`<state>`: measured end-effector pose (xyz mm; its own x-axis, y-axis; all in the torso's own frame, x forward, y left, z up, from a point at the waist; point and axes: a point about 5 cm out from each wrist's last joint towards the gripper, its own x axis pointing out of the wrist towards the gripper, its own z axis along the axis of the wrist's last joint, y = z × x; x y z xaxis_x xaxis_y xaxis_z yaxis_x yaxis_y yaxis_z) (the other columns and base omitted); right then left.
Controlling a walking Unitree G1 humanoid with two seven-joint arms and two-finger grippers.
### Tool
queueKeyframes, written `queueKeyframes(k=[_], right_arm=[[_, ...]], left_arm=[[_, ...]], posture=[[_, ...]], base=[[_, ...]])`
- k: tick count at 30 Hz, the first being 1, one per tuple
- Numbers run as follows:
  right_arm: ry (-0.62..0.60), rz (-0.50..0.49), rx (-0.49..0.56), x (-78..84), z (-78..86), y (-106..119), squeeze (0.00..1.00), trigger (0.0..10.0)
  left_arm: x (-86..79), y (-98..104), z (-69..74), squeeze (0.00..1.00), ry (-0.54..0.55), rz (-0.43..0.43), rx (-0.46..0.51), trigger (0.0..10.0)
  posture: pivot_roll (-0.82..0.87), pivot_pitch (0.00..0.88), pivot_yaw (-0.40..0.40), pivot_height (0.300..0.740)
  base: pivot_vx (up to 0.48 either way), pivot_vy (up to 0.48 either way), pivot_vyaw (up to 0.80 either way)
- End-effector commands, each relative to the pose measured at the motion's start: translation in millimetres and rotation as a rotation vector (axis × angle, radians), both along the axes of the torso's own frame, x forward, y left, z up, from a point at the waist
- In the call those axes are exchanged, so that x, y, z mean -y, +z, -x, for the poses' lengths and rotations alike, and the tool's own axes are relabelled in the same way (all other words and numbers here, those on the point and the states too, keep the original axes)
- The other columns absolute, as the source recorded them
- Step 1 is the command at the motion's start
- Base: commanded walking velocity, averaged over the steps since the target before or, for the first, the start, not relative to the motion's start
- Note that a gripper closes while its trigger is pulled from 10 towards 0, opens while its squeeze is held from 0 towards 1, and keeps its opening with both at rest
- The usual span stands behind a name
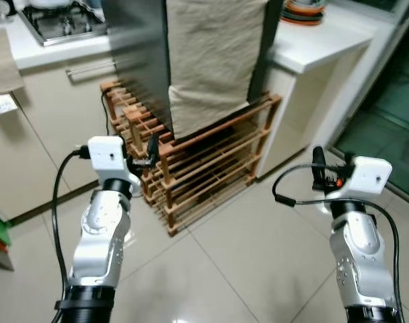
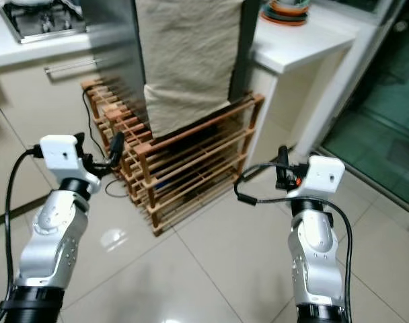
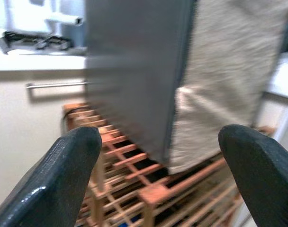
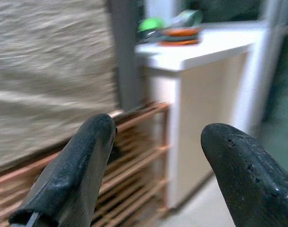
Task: Restocking fridge
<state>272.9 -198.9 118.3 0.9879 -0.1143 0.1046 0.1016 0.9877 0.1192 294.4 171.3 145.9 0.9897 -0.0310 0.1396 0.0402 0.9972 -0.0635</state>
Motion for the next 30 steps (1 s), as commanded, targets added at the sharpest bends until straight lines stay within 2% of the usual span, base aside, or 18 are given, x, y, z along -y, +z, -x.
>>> queueKeyframes(k=[1, 5, 7, 9, 12, 16, 20, 30], right_arm=[[0.010, -0.024, 0.015, -3.5, -0.2, 5.0, 0.00, 10.0], [-0.005, -0.127, -0.008, -5.5, 3.2, 4.9, 0.00, 10.0], [0.005, -0.141, -0.012, -6.7, 6.9, 6.5, 0.00, 10.0], [0.050, -0.106, -0.032, -9.0, 23.7, 8.1, 0.00, 10.0], [0.086, 0.009, -0.058, -6.5, 41.6, 6.6, 0.00, 10.0], [0.068, 0.015, -0.055, -4.1, 35.9, 6.0, 0.00, 10.0], [0.087, 0.043, -0.040, -8.7, 23.7, 13.7, 0.00, 10.0], [0.081, 0.056, -0.051, -5.2, 19.5, 10.6, 0.00, 10.0]], left_arm=[[3.0, 4.6, -1.2, 0.00, -0.013, 0.006, 0.008, 10.0], [4.8, 7.8, -4.1, 0.00, -0.021, 0.015, 0.014, 10.0], [3.6, 8.6, -4.2, 0.00, -0.021, 0.015, 0.015, 10.0], [-2.6, 10.7, -2.7, 0.00, -0.018, 0.015, 0.013, 10.0], [-8.2, 7.9, 6.6, 0.00, -0.026, 0.009, -0.007, 10.0], [-5.5, 4.2, 10.0, 0.00, -0.040, 0.024, -0.017, 10.0], [1.6, 7.0, 7.9, 0.00, -0.089, 0.043, 0.007, 10.0], [3.8, 5.3, 4.9, 0.00, -0.093, 0.054, -0.014, 10.0]], posture=[[-0.07, 0.000, -0.017, 0.740], [-0.06, 0.000, -0.010, 0.740], [-0.06, 0.000, -0.010, 0.740], [-0.05, 0.000, -0.012, 0.740], [-0.05, 0.000, -0.012, 0.740], [-0.06, 0.000, -0.009, 0.740], [-0.07, 0.000, -0.014, 0.740], [-0.07, 0.000, -0.008, 0.740]], base=[[0.454, 0.000, 0.00], [0.453, 0.000, 0.00], [0.450, 0.000, 0.00], [0.450, 0.000, 0.00], [0.451, 0.000, 0.00], [0.444, 0.000, 0.00], [0.153, 0.425, 0.00], [0.000, 0.432, -0.70]])
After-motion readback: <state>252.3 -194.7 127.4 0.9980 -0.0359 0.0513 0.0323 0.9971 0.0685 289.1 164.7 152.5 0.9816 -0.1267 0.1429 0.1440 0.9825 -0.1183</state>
